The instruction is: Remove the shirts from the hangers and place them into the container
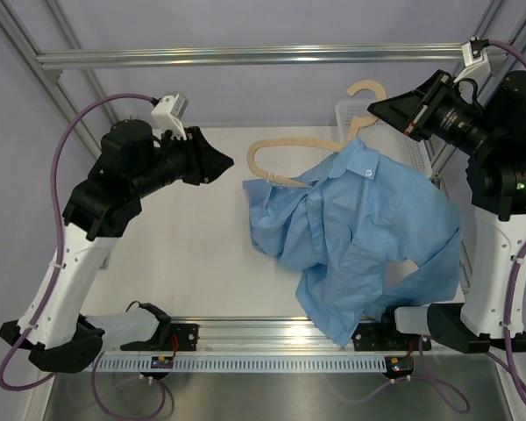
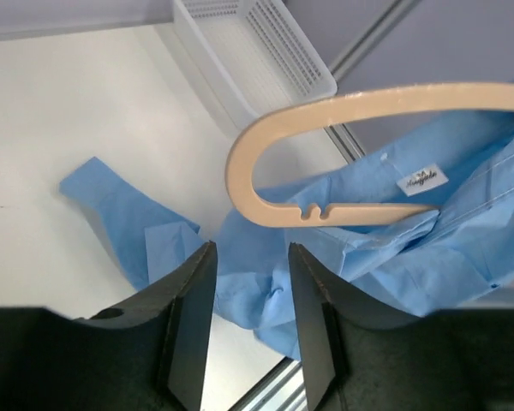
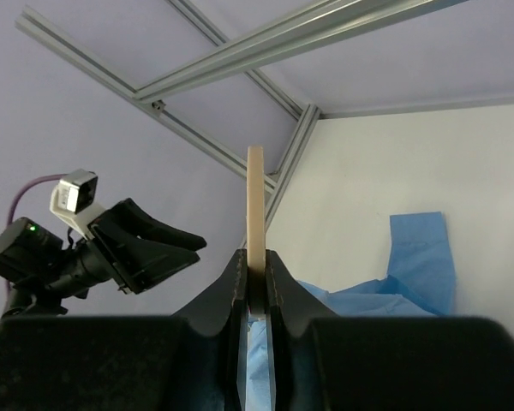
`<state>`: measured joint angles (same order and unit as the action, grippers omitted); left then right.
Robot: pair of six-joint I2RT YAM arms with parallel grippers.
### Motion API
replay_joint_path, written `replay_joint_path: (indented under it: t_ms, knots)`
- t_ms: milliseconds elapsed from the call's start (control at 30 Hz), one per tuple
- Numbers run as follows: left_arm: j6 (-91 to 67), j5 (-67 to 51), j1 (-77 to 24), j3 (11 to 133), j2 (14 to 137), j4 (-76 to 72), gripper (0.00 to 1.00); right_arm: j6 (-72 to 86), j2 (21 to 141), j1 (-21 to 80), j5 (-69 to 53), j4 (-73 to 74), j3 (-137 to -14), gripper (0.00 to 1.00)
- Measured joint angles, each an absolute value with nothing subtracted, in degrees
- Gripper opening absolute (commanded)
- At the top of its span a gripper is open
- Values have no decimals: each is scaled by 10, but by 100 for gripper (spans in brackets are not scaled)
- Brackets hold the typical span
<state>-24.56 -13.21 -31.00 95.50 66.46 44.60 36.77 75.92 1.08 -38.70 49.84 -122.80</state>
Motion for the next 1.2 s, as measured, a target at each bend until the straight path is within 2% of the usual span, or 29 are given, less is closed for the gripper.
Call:
replay_joint_path:
  t_ms: [33,100,167,233,333,467,667,900,1200]
  knots:
    - [-266,-120,-310,964,665,455,26,359,758,15,-380,500,-1225,0]
    - [-306,-104,-311,982,670,474,21,342,756,30,-365,504,-1223,0]
    - [-357,-93,-317,996,678,479,31,322,753,57,-340,505,-1221,0]
    - [-405,-86,-326,1002,685,480,34,302,745,86,-303,502,-1209,0]
    - [-469,-83,-354,1028,712,480,34,271,727,133,-242,489,-1176,0]
    - [-554,-88,-366,1021,725,454,40,236,703,173,-163,465,-1118,0]
    - [-698,-115,-368,942,720,357,41,204,703,181,-100,448,-1080,0]
    - [-869,-130,-388,800,717,230,43,192,707,181,-96,439,-1081,0]
    - [-967,-130,-406,797,763,126,43,177,724,189,-97,442,-1101,0]
